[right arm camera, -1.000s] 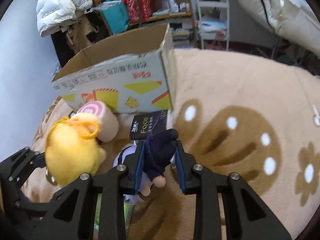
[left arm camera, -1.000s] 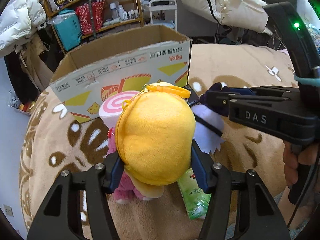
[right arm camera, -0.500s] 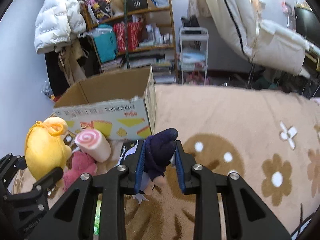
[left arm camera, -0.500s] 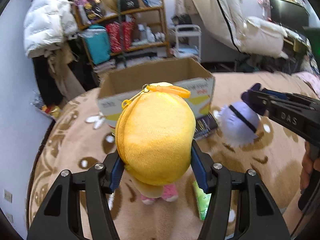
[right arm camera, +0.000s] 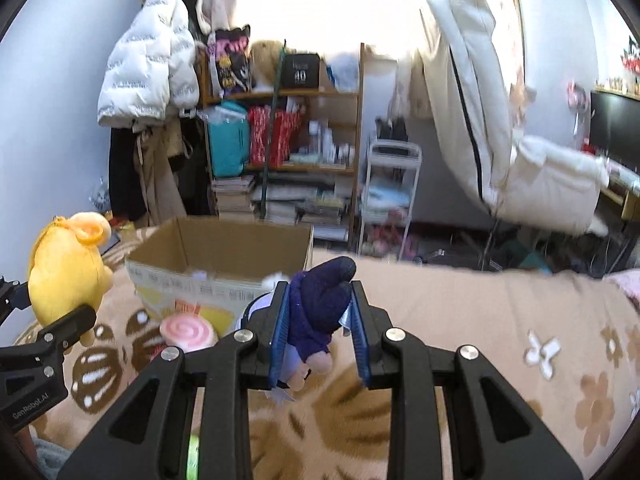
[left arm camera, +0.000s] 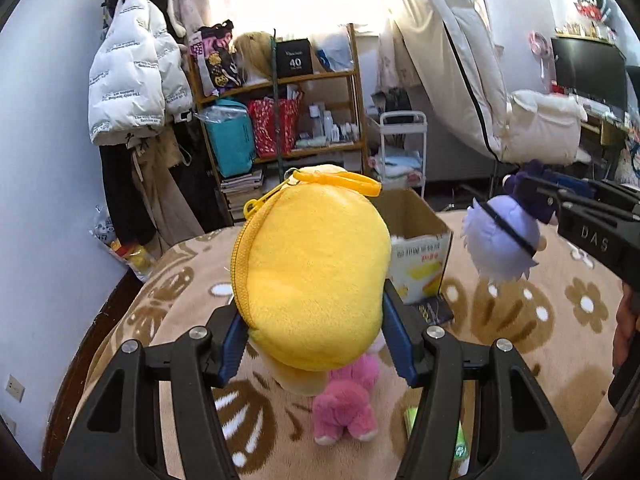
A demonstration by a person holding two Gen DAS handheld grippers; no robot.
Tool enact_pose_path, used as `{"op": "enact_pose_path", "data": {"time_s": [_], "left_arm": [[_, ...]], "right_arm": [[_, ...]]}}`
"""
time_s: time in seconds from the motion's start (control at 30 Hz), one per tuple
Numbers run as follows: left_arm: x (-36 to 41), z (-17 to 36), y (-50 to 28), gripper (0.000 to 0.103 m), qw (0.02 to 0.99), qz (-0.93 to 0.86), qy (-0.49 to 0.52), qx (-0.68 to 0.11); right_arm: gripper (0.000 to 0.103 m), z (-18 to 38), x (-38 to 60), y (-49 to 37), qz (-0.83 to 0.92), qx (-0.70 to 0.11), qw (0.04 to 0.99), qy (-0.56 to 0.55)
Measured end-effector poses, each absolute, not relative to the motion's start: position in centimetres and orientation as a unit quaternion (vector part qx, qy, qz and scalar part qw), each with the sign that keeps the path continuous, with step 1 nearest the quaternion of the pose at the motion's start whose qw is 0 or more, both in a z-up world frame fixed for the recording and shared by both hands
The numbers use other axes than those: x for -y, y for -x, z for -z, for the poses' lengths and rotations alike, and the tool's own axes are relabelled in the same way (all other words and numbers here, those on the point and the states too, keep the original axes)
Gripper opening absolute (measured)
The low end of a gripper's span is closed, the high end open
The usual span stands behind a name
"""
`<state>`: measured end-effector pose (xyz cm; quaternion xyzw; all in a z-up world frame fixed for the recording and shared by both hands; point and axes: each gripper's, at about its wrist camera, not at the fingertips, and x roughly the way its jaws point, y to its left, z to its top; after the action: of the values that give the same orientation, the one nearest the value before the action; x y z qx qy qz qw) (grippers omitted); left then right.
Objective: Organize soft objects
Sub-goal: 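Lift the yellow plush and purple-haired doll with both grippers over the box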
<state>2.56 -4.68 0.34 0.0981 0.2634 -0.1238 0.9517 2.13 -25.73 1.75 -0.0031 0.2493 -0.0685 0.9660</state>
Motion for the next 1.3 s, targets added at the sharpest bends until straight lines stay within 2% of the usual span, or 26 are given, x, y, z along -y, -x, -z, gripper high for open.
{"op": "enact_pose_path", "data": {"time_s": [0.43,0.7,1.0,1.17,1.3], "left_arm": [[5.5,-4.7,-4.9,0.059,0.969,0.12,-0.1,-0.194],[7.0,-5.5,-8.6,0.059,0.971,0.121,-0.121,-0.168],[7.6,-3.0,-13.7,0.06,0.964,0.101,-0.131,-0.21],[7.7,-0.3,-15.3,0.061,0.955,0.095,-0.131,-0.247],[8.3,1.4,-16.2,0.064,0.948,0.096,-0.143,-0.269]], "right_arm": [[0.03,-5.3,24.4,-4.2,0.049,-0.167,0.984,0.044],[0.03,-5.5,24.3,-8.0,0.019,-0.156,0.987,0.019],[0.03,-3.0,25.1,-12.3,0.0,-0.181,0.983,-0.02],[0.031,-0.8,26.3,-14.0,-0.003,-0.227,0.972,-0.062],[0.031,0.4,26.3,-14.9,0.007,-0.241,0.97,-0.042]]}}
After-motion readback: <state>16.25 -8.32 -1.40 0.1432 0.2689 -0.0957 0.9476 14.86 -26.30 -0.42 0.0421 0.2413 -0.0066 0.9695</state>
